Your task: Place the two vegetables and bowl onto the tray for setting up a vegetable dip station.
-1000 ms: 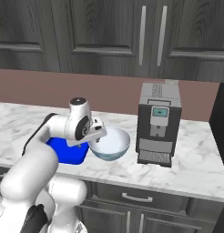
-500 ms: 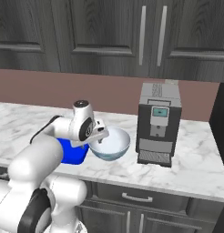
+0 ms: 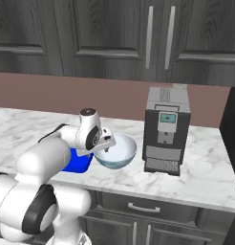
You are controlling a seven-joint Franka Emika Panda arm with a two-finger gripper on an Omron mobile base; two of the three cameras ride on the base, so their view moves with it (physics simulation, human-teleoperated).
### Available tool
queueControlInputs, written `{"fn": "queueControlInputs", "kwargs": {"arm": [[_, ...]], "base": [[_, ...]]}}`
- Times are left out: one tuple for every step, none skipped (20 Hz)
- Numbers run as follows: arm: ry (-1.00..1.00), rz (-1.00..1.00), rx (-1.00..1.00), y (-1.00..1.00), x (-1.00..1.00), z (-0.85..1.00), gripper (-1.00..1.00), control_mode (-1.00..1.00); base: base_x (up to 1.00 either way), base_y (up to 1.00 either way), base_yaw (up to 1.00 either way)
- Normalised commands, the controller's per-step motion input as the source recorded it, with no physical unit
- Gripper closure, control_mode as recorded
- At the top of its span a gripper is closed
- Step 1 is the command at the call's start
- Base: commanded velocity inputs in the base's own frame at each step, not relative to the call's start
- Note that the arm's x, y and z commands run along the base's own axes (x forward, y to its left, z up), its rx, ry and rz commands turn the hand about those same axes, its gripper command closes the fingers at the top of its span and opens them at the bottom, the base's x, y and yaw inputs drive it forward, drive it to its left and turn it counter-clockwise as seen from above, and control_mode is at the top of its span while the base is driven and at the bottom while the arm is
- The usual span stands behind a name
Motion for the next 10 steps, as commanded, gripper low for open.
{"fn": "queueControlInputs", "kwargs": {"arm": [[0.00, 0.00, 0.00, 0.00, 0.00, -0.11, -1.00, -1.00], [0.00, 0.00, 0.00, 0.01, 0.00, -0.09, -1.00, -1.00], [0.00, 0.00, 0.00, 0.01, 0.00, -0.07, 1.00, -1.00], [0.00, 0.00, 0.00, 0.00, 0.00, -0.07, 1.00, -1.00], [0.00, 0.00, 0.00, 0.00, 0.00, -0.03, 1.00, -1.00], [0.00, 0.00, 0.00, 0.00, 0.00, -0.03, 1.00, -1.00], [0.00, 0.00, 0.00, 0.00, 0.00, 0.00, 1.00, -1.00], [0.00, 0.00, 0.00, 0.00, -0.03, -0.01, 1.00, -1.00], [0.00, 0.00, 0.00, 0.00, -0.03, 0.00, 1.00, -1.00], [0.00, 0.00, 0.00, 0.00, -0.03, -0.01, 1.00, -1.00]], "base": [[0.00, 0.00, 0.00], [0.00, 0.00, 0.00], [0.00, 0.00, 0.00], [0.00, 0.00, 0.00], [0.00, 0.00, 0.00], [0.00, 0.00, 0.00], [0.00, 0.00, 0.00], [0.00, 0.00, 0.00], [0.00, 0.00, 0.00], [0.00, 0.00, 0.00]]}}
